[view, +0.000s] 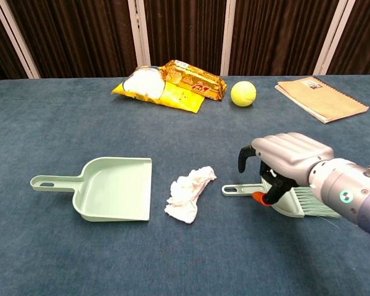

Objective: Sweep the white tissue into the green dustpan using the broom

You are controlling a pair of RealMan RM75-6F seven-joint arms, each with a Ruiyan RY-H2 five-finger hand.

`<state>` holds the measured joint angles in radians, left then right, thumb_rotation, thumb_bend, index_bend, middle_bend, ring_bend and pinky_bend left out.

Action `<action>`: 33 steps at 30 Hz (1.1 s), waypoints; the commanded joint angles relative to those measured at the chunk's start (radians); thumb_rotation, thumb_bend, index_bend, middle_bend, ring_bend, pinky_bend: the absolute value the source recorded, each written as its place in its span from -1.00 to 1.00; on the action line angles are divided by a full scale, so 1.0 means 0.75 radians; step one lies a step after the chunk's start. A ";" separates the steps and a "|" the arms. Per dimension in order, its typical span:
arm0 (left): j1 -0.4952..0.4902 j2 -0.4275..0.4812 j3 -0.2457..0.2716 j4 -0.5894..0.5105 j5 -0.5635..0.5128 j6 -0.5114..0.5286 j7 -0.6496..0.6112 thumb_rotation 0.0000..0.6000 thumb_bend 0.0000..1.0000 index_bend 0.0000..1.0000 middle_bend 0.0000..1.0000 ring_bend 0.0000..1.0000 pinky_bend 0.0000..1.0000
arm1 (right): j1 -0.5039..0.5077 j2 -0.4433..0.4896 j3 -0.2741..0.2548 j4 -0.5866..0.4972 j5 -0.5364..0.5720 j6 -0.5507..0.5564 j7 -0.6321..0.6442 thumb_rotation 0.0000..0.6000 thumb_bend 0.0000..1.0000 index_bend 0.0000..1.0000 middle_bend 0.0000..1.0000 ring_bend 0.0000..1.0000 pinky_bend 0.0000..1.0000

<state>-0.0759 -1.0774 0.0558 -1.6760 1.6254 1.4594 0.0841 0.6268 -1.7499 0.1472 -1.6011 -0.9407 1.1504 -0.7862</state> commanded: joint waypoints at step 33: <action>-0.017 0.010 -0.005 -0.022 0.000 -0.017 0.088 1.00 -0.97 -1.00 -1.00 -1.00 -0.94 | 0.011 0.037 0.021 -0.010 0.022 0.006 0.046 1.00 -0.22 0.48 0.77 0.83 0.63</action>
<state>-0.0826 -1.0757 0.0508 -1.6842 1.6206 1.4559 0.1244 0.6300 -1.7384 0.1513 -1.5914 -0.9235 1.1564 -0.7543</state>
